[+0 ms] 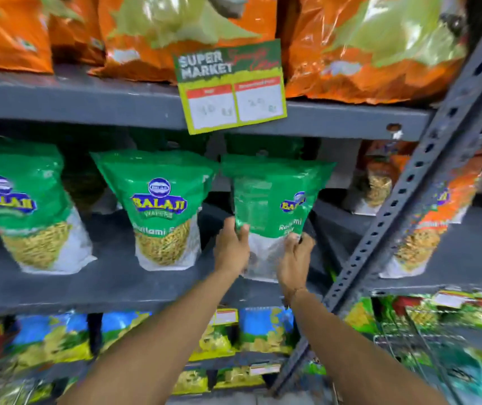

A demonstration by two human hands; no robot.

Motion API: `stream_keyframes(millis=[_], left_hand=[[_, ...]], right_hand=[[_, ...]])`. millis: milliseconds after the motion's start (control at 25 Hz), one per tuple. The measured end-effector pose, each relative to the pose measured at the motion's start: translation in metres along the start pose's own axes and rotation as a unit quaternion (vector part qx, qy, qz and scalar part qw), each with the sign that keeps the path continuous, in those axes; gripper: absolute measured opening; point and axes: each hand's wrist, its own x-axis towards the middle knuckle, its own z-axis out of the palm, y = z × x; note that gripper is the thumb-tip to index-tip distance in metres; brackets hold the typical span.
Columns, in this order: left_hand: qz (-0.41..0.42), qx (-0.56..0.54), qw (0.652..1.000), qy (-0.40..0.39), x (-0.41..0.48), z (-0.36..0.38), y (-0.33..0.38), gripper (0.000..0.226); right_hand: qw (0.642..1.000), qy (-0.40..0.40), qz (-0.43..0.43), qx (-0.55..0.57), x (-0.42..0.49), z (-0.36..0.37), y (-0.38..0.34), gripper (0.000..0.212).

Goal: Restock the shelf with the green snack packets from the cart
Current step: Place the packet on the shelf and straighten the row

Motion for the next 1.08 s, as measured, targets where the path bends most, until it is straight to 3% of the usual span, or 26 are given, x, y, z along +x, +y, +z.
stream_keyframes(millis=[80,120,200,280,320,400,520,560,640,720,840,1000,1080], left_hand=[[-0.063,0.03,0.997,0.019,-0.001,0.013,-0.013,0.035],[-0.099,-0.005,0.995,0.023,-0.008,0.02,-0.015,0.031],[-0.169,-0.15,0.974,-0.033,-0.008,0.03,-0.008,0.04],[-0.226,-0.305,0.919,-0.108,0.004,0.031,0.002,0.062],[-0.24,-0.346,0.901,-0.103,0.014,0.028,0.002,0.068],[-0.248,-0.359,0.9,-0.007,0.03,0.018,-0.005,0.067],[-0.18,-0.279,0.926,0.179,0.0,0.015,-0.017,0.055],[-0.167,-0.283,0.929,0.172,-0.018,0.02,-0.019,0.054],[-0.182,-0.318,0.929,0.06,-0.035,0.032,-0.019,0.055],[-0.191,-0.334,0.922,-0.038,-0.021,0.035,-0.015,0.057],[-0.196,-0.301,0.928,-0.103,0.012,0.031,-0.01,0.058],[-0.203,-0.297,0.918,-0.165,0.024,0.025,-0.011,0.055],[-0.189,-0.276,0.929,-0.16,0.02,0.019,-0.017,0.054]], right_hand=[[1.0,0.0,0.024,0.009,0.002,-0.002,0.011,0.011],[0.999,0.009,0.035,0.023,0.001,-0.003,0.013,0.011],[0.997,0.036,0.051,0.046,-0.009,-0.001,0.009,0.014],[0.996,0.046,0.049,0.054,-0.029,0.0,0.012,0.021],[0.997,0.035,0.034,0.061,-0.041,-0.001,0.013,0.022],[0.995,0.038,0.015,0.089,-0.052,-0.007,0.011,0.022],[0.986,0.099,0.082,0.106,-0.011,-0.01,0.003,0.016],[0.985,0.069,0.111,0.114,0.007,-0.009,0.001,0.023],[0.978,-0.049,0.156,0.129,0.026,-0.003,0.0,0.048],[0.977,-0.119,0.135,0.113,0.022,0.005,0.003,0.05],[0.994,-0.063,0.081,0.024,0.015,0.011,0.007,0.056],[0.994,-0.046,0.095,-0.033,0.016,0.014,0.004,0.061],[0.995,-0.028,0.092,-0.037,0.006,0.017,0.003,0.061]])
